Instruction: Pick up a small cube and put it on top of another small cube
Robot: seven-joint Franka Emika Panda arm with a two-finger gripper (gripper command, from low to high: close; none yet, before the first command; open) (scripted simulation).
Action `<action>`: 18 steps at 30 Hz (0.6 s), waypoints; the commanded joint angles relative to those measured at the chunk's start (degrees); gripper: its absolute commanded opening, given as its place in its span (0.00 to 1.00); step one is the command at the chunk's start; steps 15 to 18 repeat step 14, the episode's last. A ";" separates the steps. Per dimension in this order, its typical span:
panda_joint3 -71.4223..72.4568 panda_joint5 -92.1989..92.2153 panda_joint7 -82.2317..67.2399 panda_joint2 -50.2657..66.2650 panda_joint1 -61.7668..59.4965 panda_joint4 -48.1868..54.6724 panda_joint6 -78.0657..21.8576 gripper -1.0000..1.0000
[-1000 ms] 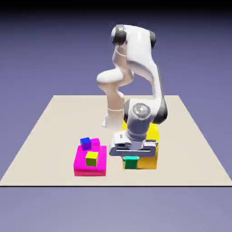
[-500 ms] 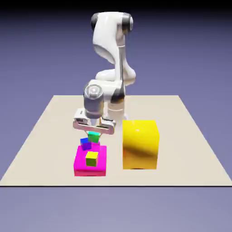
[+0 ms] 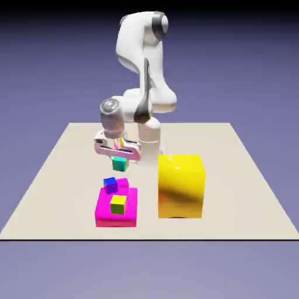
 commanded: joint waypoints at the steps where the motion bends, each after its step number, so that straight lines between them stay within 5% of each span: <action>1: 2.07 1.39 -0.32 0.38 -1.83 -0.13 1.03 0.00; 11: 1.43 4.86 -2.91 15.70 -0.53 -1.99 18.09 0.00; 12: 1.43 4.86 -2.91 15.70 -0.53 -1.99 18.09 1.00; 18: 1.53 4.40 -2.56 13.63 -0.72 -1.74 15.79 1.00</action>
